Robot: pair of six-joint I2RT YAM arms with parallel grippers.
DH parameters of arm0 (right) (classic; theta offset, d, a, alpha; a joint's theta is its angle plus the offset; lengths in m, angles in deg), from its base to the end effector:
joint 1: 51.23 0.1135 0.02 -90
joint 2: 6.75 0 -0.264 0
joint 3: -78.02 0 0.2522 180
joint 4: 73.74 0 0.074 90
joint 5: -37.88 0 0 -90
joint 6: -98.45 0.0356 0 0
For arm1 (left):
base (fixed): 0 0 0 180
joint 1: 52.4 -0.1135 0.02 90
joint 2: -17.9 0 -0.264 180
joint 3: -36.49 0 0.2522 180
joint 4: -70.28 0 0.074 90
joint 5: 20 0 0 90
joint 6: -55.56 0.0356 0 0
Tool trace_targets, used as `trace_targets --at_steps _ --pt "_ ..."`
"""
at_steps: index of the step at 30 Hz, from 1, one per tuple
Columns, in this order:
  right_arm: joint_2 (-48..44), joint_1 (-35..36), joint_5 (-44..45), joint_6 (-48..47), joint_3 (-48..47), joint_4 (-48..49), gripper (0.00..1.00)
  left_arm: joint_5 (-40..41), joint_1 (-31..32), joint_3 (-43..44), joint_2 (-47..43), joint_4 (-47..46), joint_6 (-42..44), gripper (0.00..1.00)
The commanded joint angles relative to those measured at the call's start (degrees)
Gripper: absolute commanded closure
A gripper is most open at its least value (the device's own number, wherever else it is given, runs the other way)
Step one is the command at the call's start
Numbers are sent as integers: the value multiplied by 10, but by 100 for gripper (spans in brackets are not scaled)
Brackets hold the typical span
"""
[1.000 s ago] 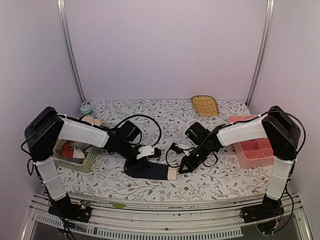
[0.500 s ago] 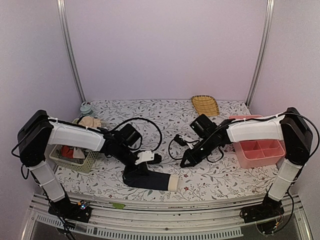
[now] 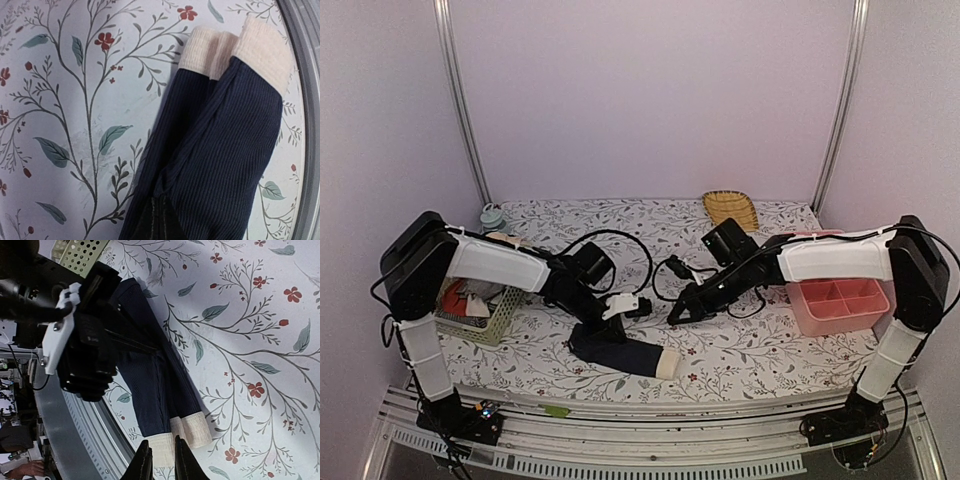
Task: Roll the underwear
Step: Smooth out the underwear at the corner of the board.
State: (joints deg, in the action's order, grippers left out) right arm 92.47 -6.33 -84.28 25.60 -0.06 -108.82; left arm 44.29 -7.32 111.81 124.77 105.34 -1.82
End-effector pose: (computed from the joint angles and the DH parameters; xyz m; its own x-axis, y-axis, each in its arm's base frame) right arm 0.2384 0.2643 0.1966 -0.8006 -0.4454 -0.4008 -0.5977 0.5464 0.5867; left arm 0.2388 -0.2613 0.1368 -0.1364 0.8246 -0.5490 0.9891 0.0828 -0.1214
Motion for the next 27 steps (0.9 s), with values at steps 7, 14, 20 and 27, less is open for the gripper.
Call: trace_targets --at_steps 7,14,20,27 --pt "-18 5 -108 95 55 107 82 -20 -22 12 23 0 -24 100" --pt "35 23 -126 92 51 135 82 -24 -26 15 31 3 -31 100" --pt "105 22 -126 70 46 136 82 -20 -29 16 31 -2 -37 100" --pt "152 11 -76 63 51 121 82 -3 -35 6 11 -18 -52 93"
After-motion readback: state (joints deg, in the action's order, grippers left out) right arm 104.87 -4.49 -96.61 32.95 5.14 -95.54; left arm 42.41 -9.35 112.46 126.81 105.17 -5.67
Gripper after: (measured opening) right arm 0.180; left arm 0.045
